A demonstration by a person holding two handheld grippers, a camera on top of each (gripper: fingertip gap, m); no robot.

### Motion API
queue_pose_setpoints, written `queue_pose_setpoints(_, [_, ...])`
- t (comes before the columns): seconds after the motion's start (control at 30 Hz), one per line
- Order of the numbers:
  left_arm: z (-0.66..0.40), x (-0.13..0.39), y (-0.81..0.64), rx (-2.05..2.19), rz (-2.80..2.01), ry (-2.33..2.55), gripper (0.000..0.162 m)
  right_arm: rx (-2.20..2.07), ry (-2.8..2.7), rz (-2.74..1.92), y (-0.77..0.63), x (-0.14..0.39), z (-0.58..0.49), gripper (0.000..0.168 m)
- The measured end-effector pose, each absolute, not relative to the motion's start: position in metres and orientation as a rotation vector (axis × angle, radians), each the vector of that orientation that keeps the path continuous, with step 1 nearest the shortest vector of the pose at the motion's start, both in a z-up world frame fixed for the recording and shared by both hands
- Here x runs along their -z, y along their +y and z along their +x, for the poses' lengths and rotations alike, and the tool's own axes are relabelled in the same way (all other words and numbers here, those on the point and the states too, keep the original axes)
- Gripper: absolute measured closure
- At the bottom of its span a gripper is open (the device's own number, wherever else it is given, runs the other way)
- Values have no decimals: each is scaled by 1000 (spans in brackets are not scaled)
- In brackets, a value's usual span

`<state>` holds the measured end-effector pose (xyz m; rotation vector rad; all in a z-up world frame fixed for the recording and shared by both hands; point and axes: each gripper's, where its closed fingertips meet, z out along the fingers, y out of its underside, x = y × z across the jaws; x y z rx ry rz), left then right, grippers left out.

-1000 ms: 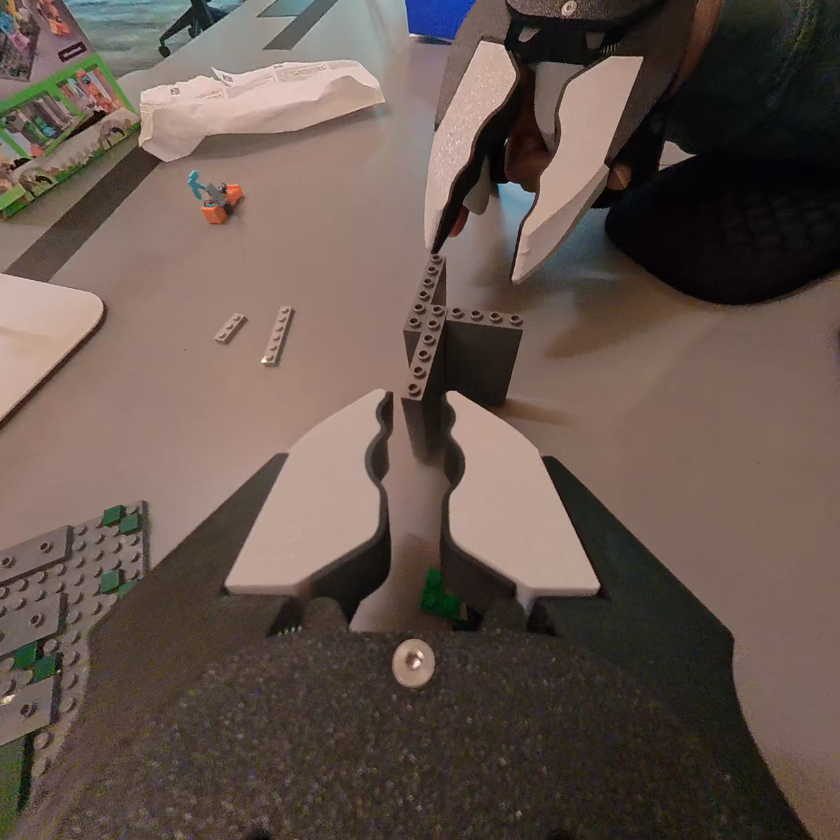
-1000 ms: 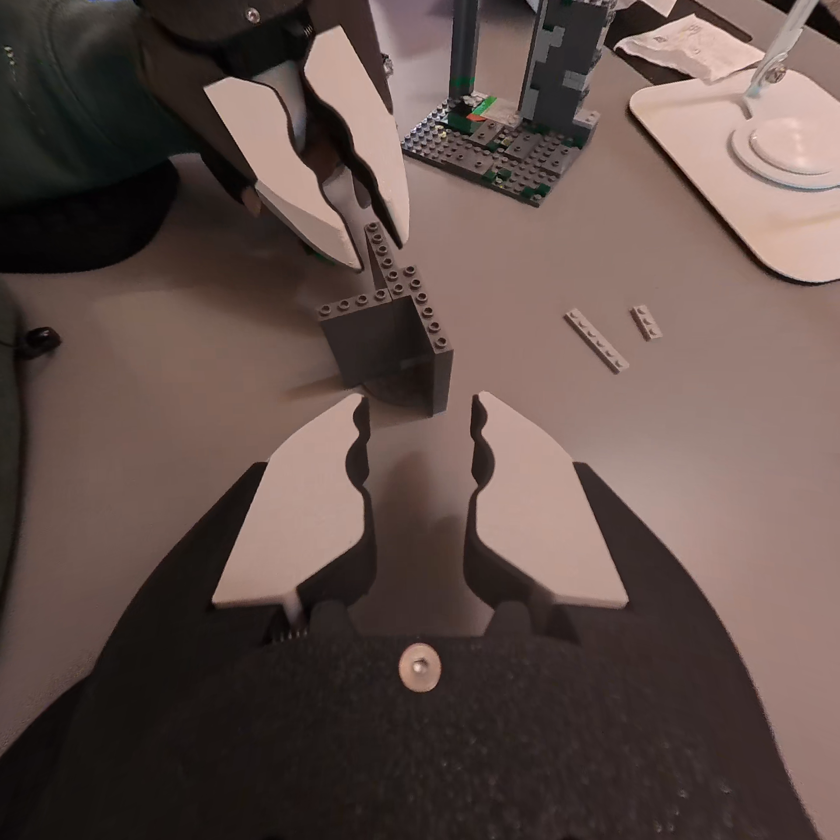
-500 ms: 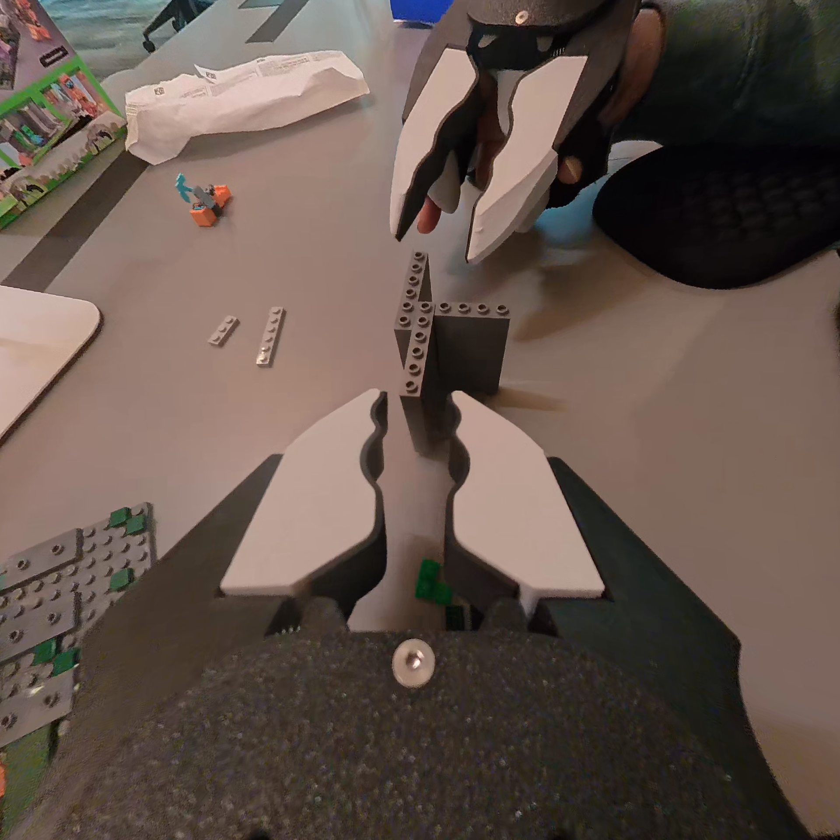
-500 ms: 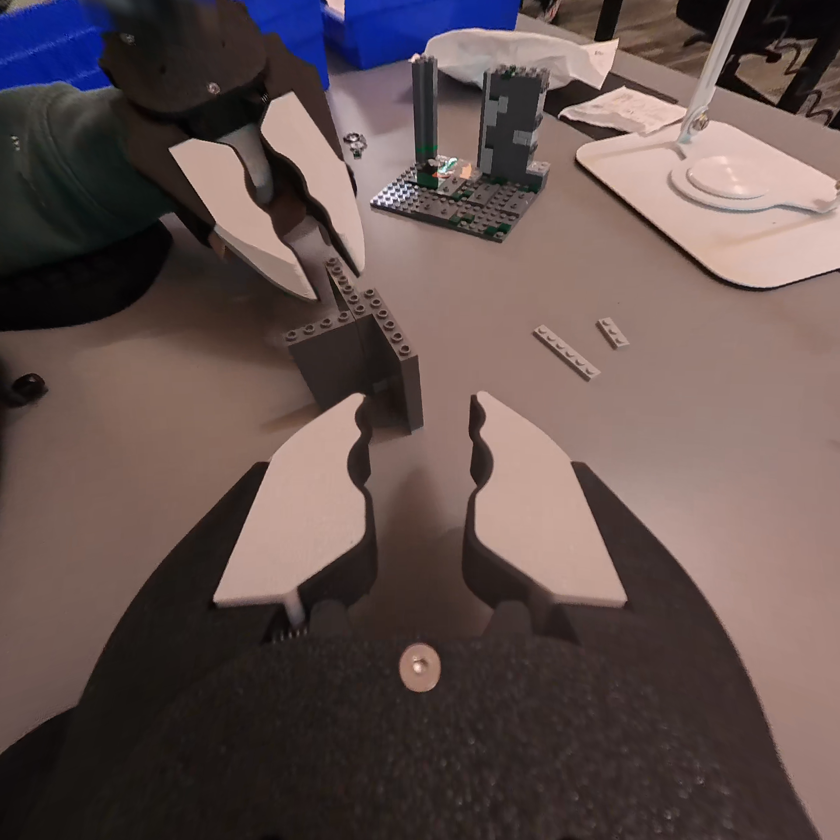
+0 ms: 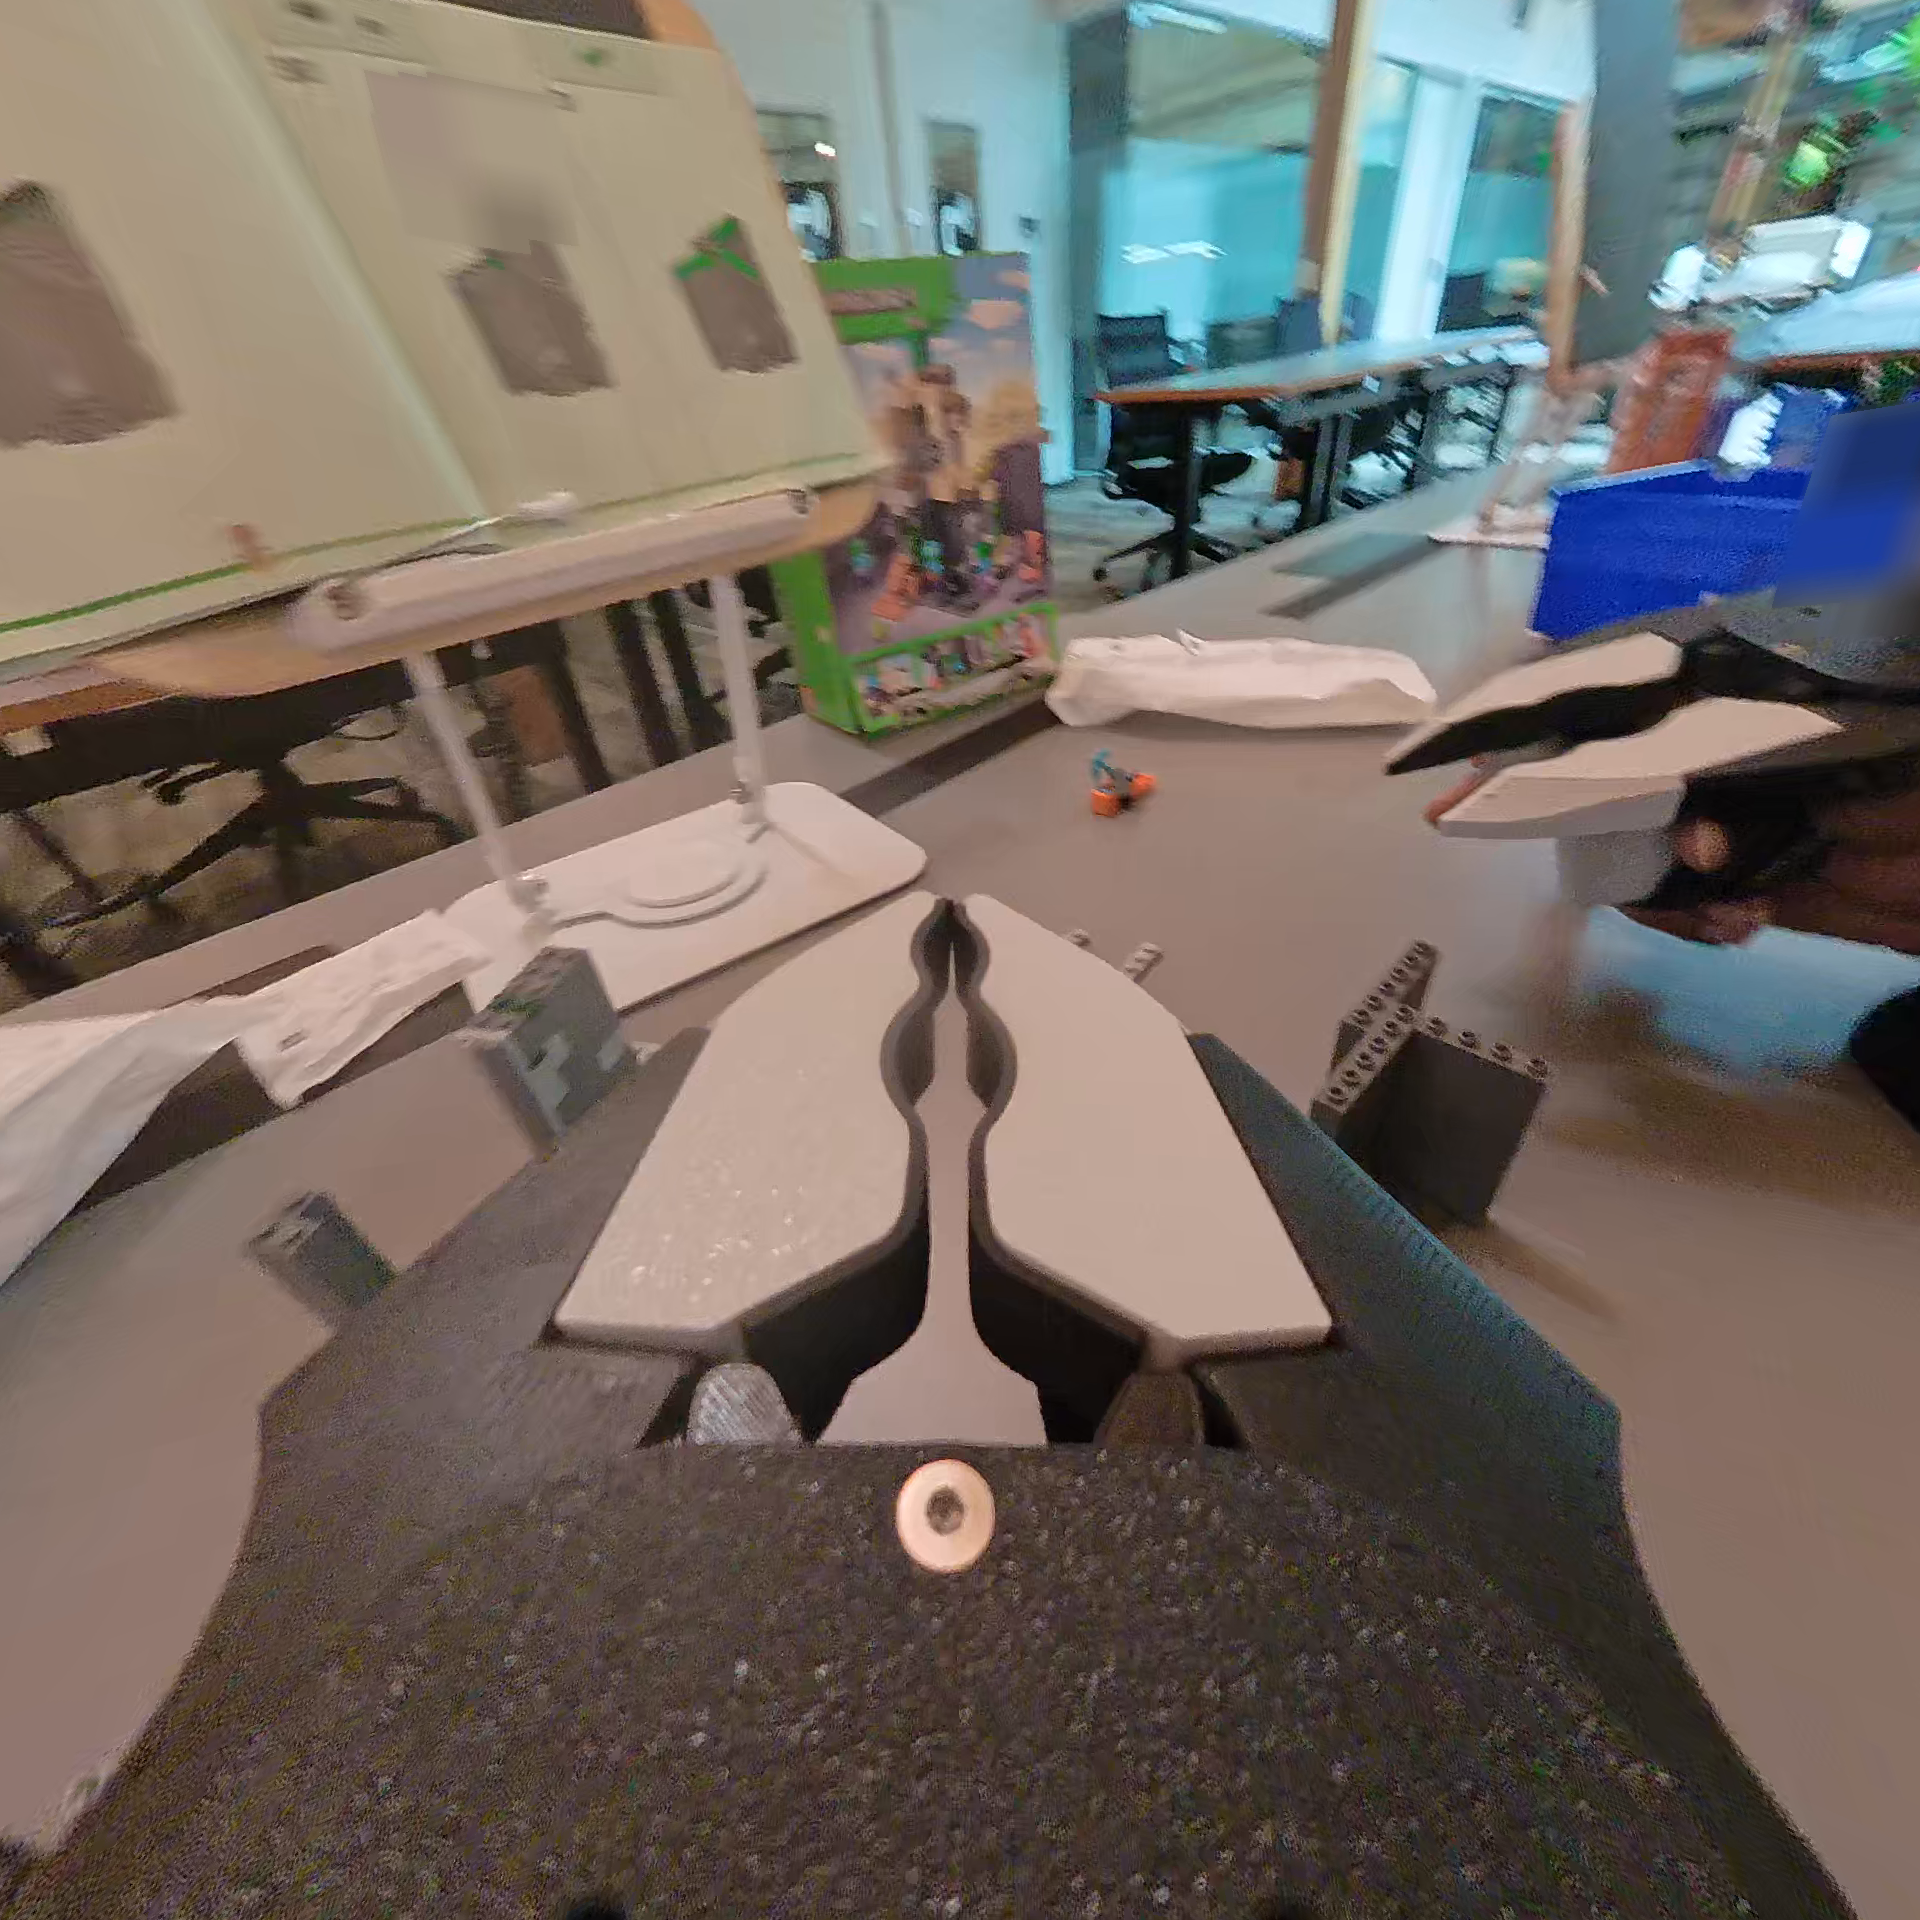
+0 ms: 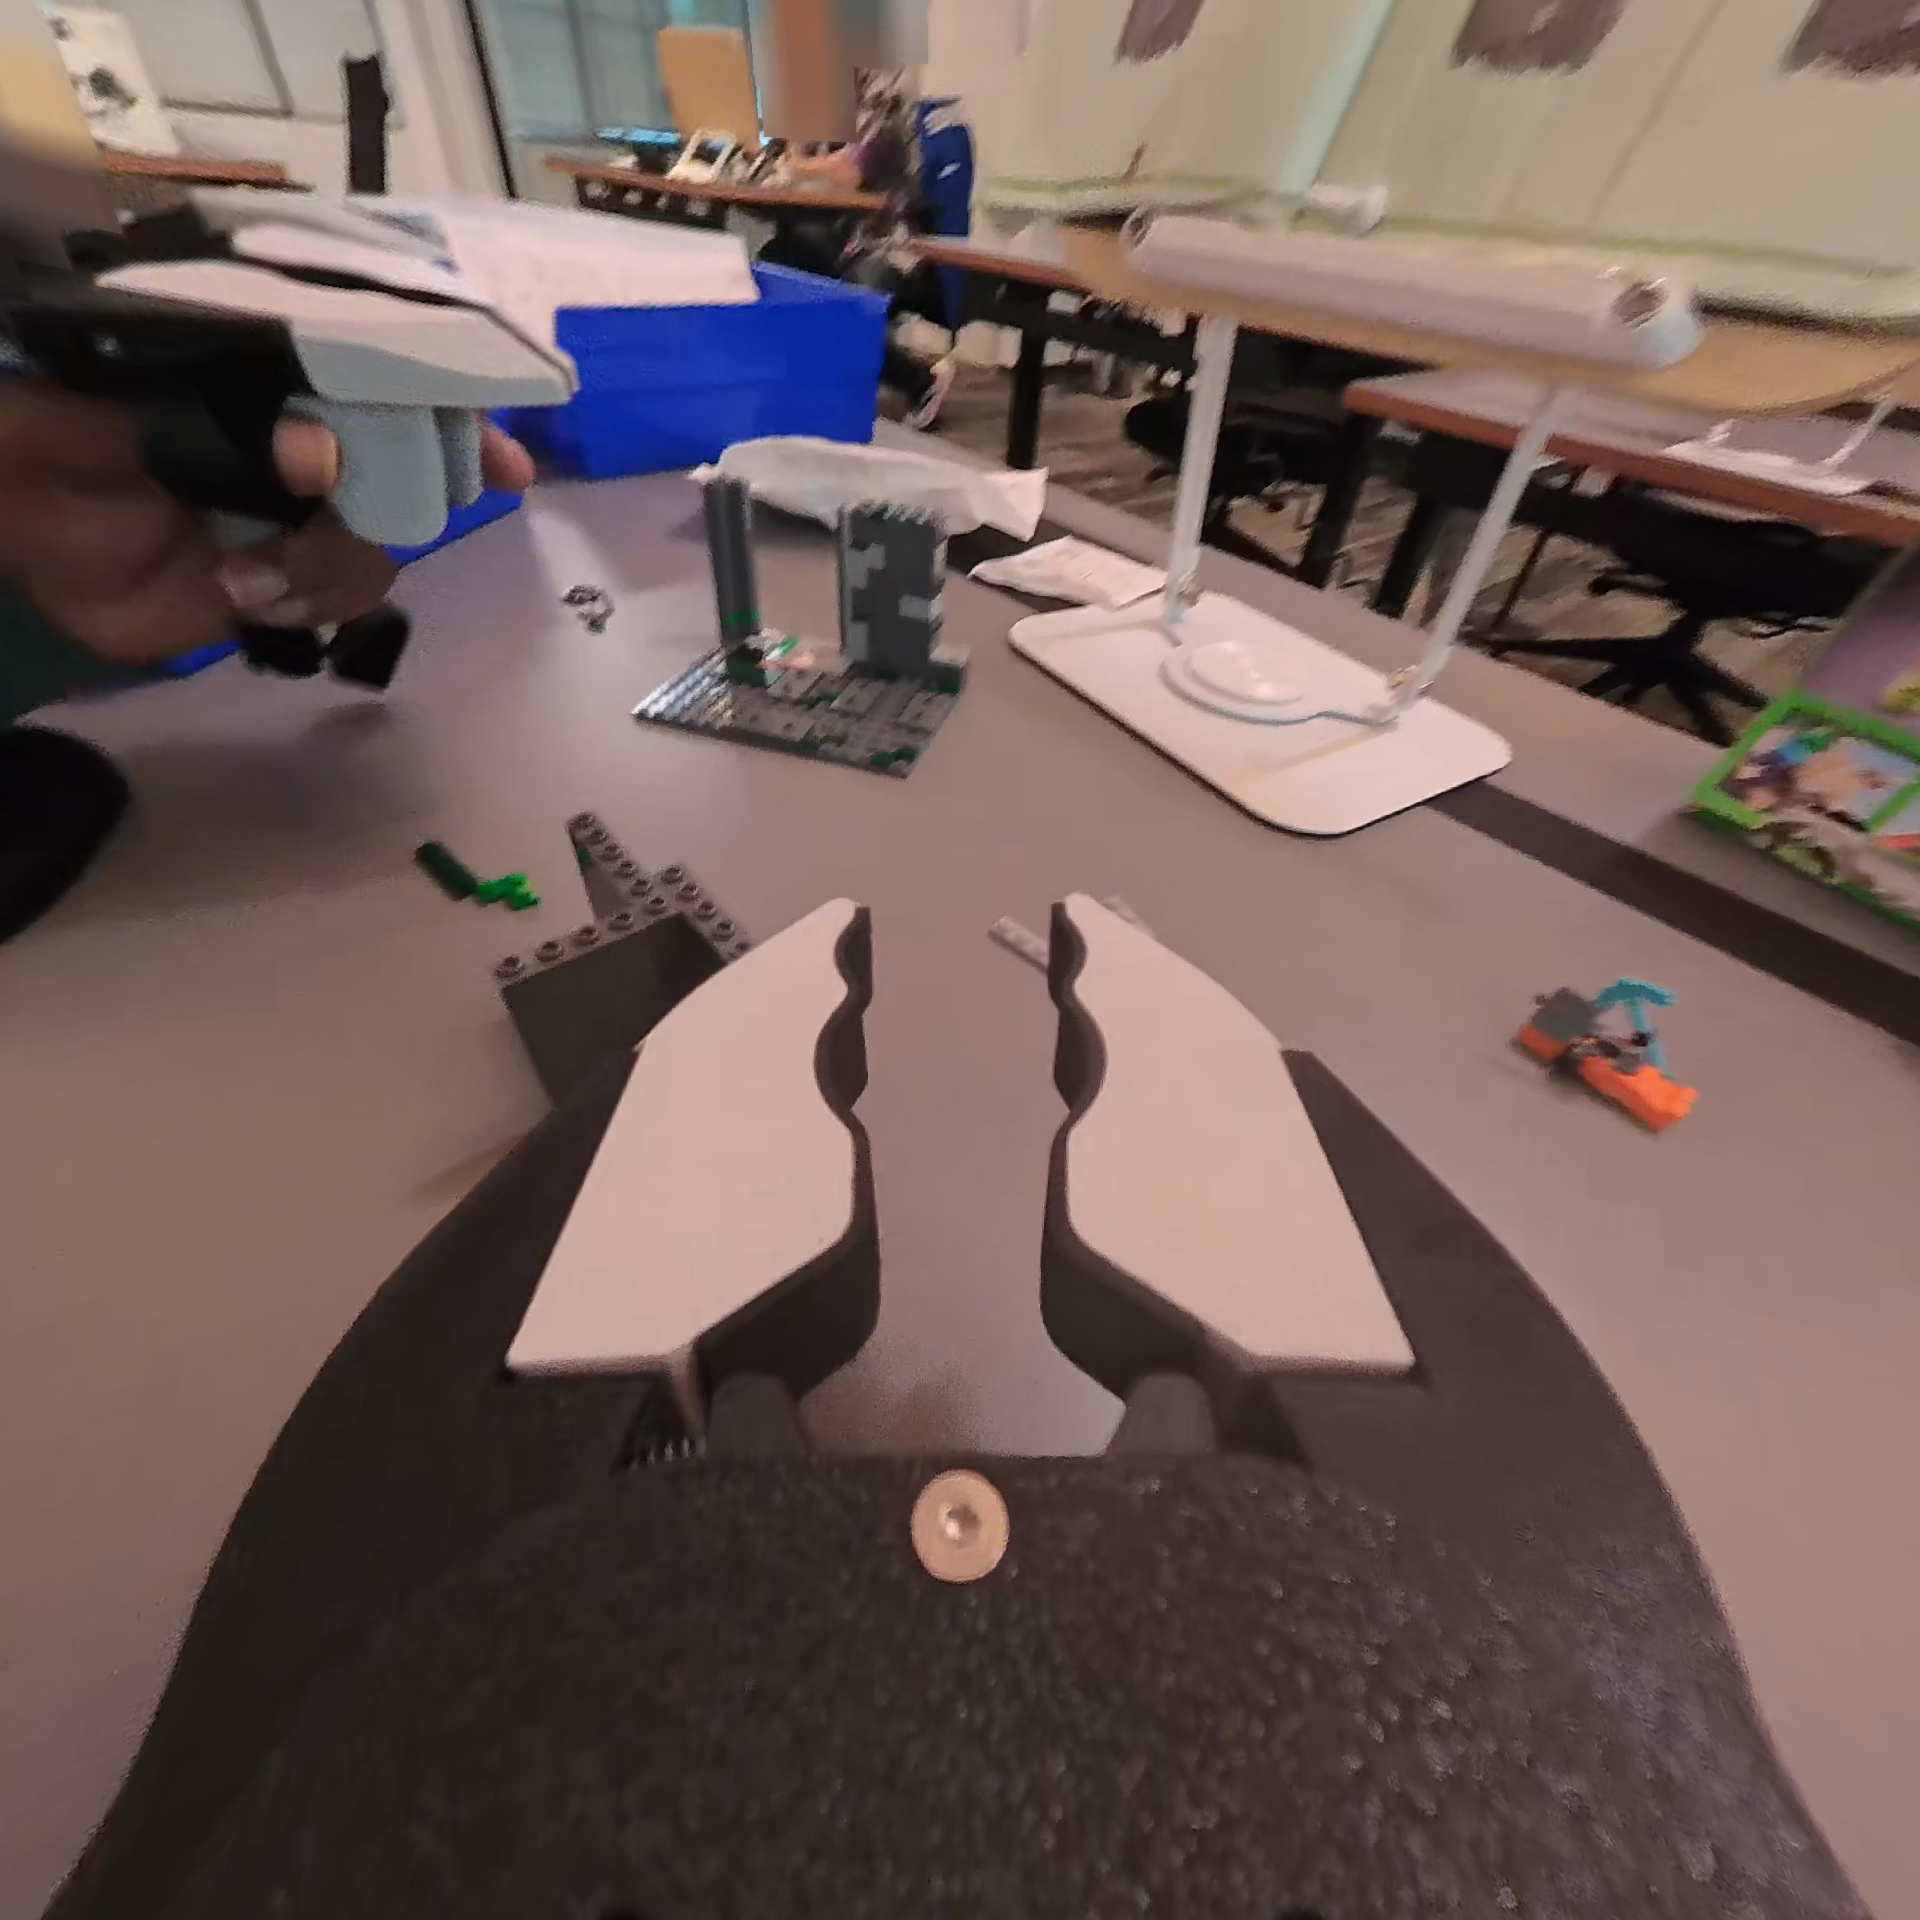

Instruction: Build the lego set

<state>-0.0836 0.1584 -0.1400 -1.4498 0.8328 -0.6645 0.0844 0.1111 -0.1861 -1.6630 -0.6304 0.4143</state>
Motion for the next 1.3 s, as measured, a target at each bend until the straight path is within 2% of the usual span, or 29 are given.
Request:
queue_pose_setpoints(0.2, [-99,145,168,568,-1497,722,162,-317,-449,-1629,125,164,85,160])
queue_pose_setpoints(0.33, [-96,159,173,522,-1529,750,162,-316,-369,-1591,144,138,75,168])
queue_pose_setpoints(0.43, [-95,162,175,517,-1540,738,162,-352,-335,-1543,157,125,73,168])
queue_pose_setpoints(0.63, [-102,163,183,451,-1561,698,162,-262,-387,-1598,158,161,90,168])
queue_pose_setpoints(0.73, [-110,162,186,468,-1574,700,162,-285,-378,-1595,153,160,92,168])
queue_pose_setpoints(0.97, [-93,187,145,707,-1596,1159,161,-274,-450,-1569,147,155,82,168])
queue_pose_setpoints(1.3, [-95,254,88,778,-1761,1667,136,-385,-388,-1602,148,157,85,168])
